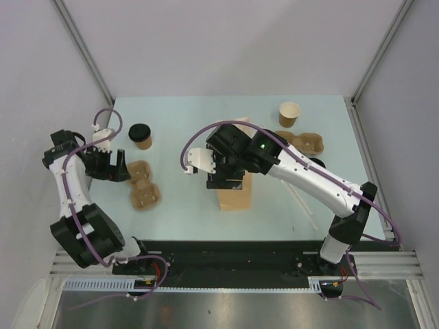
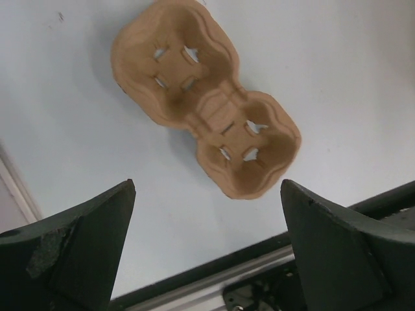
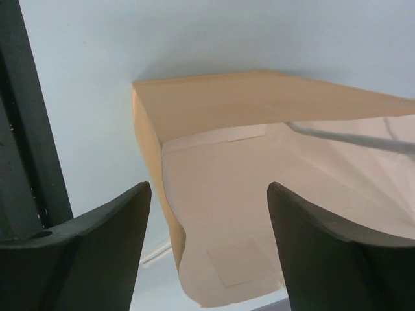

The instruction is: Pack the takeout coffee

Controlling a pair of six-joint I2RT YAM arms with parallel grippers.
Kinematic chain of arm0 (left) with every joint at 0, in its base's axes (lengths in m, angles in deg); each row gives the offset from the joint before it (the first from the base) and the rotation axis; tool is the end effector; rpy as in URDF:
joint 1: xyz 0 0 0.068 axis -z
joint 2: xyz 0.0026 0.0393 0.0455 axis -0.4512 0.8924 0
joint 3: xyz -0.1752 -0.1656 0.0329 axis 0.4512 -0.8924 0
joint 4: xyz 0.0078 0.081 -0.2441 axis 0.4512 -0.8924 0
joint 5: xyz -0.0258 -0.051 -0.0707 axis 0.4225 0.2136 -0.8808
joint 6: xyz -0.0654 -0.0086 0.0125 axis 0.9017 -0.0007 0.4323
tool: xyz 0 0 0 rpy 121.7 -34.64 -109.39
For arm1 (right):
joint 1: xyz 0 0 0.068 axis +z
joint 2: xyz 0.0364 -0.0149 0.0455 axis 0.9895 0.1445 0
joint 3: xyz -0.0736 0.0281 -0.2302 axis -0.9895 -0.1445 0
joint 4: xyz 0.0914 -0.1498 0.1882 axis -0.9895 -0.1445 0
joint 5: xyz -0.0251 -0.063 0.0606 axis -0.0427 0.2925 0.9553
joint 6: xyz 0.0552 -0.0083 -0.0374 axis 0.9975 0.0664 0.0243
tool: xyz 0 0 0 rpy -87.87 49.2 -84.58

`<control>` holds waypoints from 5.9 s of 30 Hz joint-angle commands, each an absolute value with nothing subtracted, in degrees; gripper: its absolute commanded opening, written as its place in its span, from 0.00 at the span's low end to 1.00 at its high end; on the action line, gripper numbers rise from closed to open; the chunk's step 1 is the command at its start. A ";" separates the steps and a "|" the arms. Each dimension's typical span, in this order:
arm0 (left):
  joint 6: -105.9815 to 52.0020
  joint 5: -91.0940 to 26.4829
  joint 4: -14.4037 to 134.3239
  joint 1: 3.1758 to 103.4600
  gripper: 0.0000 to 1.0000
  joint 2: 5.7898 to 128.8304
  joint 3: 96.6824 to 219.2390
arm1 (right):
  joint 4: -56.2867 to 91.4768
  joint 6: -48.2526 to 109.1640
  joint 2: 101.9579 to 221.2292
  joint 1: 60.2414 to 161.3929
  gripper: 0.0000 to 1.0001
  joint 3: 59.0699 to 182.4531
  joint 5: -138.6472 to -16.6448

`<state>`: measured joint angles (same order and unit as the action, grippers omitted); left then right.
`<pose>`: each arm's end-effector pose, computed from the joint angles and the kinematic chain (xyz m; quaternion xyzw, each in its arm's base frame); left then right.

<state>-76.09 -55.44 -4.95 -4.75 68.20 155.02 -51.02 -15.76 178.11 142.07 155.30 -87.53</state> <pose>0.2294 0.1083 0.2577 0.0964 0.9442 -0.1240 0.2896 0.1713 0.2969 0.3492 -0.7289 0.6213 0.0338 0.2856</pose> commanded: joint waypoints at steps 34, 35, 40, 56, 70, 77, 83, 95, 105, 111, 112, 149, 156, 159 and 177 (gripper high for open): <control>-94.91 -62.96 11.63 1.51 0.69 90.44 160.95 | -51.68 -7.30 176.66 114.30 0.98 177.40 -64.37; -94.56 -64.98 10.76 1.59 0.70 87.12 159.72 | -51.60 -6.86 177.01 114.21 0.97 177.40 -64.80; -84.07 -74.30 5.21 2.12 0.77 72.62 160.84 | -54.23 -4.14 176.23 110.97 0.96 178.98 -64.02; -45.86 -52.80 16.90 49.81 0.80 70.81 192.04 | -51.86 7.55 167.61 99.54 0.75 166.86 -52.44; -52.71 -41.54 4.96 60.83 0.64 82.69 203.21 | -52.12 10.81 170.86 97.69 0.64 165.19 -42.58; -54.48 -42.85 0.73 60.92 0.53 83.14 204.53 | -51.33 13.09 172.09 97.42 0.63 165.19 -39.15; -54.74 -45.14 -0.50 60.83 0.54 82.52 204.36 | -50.98 14.24 172.44 97.33 0.61 163.69 -37.47; -55.35 -44.52 -2.96 60.83 0.36 83.31 203.74 | -51.07 14.41 173.59 97.42 0.34 162.20 -37.03; -55.01 -42.77 -1.47 60.22 0.06 79.63 198.74 | -51.16 13.80 173.15 97.34 0.00 160.18 -39.49; -49.75 -41.80 3.71 54.51 0.00 74.62 190.31 | -52.03 12.13 172.18 97.34 0.00 158.42 -42.57; -48.77 -41.97 5.28 53.46 0.00 73.30 187.42 | -52.38 11.87 172.10 97.33 0.00 158.16 -43.01; -39.18 -52.61 15.93 54.94 0.00 69.33 182.91 | -49.75 25.84 169.20 97.33 0.78 150.70 -40.37; -39.27 -52.43 15.85 54.94 0.00 69.25 183.00 | -49.40 25.93 167.52 98.83 0.46 146.56 -37.04; -39.62 -51.64 15.93 54.59 0.00 68.20 182.30 | -49.40 25.84 168.05 97.34 0.09 147.78 -36.42; -25.13 -55.24 27.70 41.50 0.00 60.64 156.90 | -55.11 13.80 172.80 96.63 0.00 150.87 -50.04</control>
